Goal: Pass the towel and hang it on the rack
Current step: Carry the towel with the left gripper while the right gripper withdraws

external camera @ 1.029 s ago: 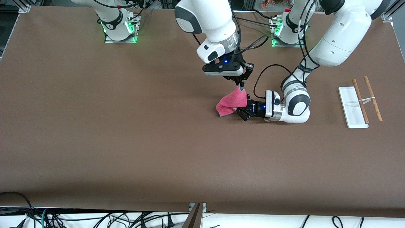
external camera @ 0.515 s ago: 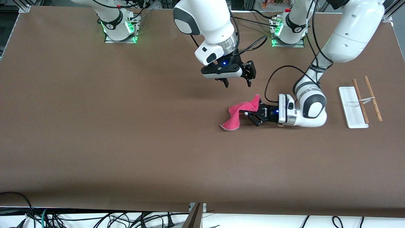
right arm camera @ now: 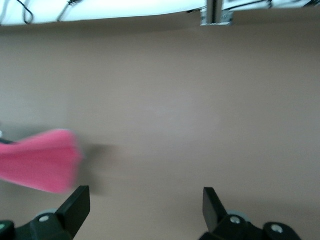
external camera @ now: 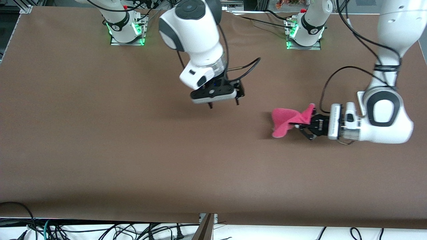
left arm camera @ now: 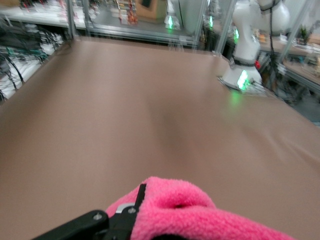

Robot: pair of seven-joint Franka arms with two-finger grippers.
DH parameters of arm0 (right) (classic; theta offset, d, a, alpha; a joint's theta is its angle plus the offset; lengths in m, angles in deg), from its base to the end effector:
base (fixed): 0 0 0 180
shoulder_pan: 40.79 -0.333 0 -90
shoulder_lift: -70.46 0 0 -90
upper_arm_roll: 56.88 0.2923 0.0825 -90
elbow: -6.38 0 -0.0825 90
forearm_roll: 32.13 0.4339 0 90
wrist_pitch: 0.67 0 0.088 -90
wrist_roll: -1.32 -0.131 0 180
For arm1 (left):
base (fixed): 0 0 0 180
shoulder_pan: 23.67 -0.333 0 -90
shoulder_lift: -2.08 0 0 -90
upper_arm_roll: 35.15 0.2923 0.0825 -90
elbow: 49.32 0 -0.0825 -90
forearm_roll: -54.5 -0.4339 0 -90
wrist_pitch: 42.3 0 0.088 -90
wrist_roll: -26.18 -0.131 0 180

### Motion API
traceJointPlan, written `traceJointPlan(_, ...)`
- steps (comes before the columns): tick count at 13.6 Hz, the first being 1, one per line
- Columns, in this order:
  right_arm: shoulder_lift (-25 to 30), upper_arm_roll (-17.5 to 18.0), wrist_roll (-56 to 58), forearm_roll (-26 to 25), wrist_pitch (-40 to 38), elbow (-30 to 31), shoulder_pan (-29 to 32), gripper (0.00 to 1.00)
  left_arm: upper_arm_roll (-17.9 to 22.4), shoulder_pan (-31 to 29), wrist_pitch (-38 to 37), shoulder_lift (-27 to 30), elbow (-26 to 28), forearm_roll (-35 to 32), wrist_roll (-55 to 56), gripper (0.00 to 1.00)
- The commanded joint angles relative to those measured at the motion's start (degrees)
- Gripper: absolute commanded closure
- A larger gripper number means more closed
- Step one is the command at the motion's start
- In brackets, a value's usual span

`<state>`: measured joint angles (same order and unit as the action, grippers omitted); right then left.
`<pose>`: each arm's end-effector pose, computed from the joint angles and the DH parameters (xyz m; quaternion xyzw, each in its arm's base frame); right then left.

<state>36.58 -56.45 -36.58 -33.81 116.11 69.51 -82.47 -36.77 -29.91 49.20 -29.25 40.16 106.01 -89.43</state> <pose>0.5955 0.5331 0.4651 -0.9843 -0.0395 -0.1393 0.1011 0.6811 -0.0441 0.2744 0.5914 -0.6468 0.2543 0.4089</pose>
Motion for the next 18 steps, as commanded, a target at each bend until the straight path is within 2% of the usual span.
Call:
traceJointPlan(1,1.35,-0.51,9.12,-1.04,-4.1,-0.11,3.7,0.0,2.5,-2.1,-6.66,-0.31,-8.68,-10.77,4.85,1.0)
traceJointPlan(3,1.44,-3.84,12.92,-0.95,-4.46,-0.11,4.67,0.0,4.08,-4.29,-9.49,-0.48,-11.86,-19.48,6.61,1.0)
traceJointPlan(5,1.97,-6.48,15.55,-0.87,-4.9,-0.11,5.55,0.0,6.44,-6.58,-9.59,-0.48,-13.1,-25.29,6.8,1.0)
traceJointPlan(10,5.3,-6.67,26.88,-0.95,-7.53,0.85,13.62,0.0,17.33,-6.94,-9.06,-1.01,-14.16,-38.74,7.15,1.0)
traceJointPlan(13,8.11,-6.76,36.54,-0.69,-7.89,3.73,19.51,0.0,22.27,-7.55,-8.19,-2.59,-14.16,-42.18,6.44,1.0)
traceJointPlan(18,16.37,-6.41,42.81,-0.51,-7.98,14.46,27.08,0.0,22.28,-13.79,-2.21,-7.24,-14.07,-43.95,5.92,1.0)
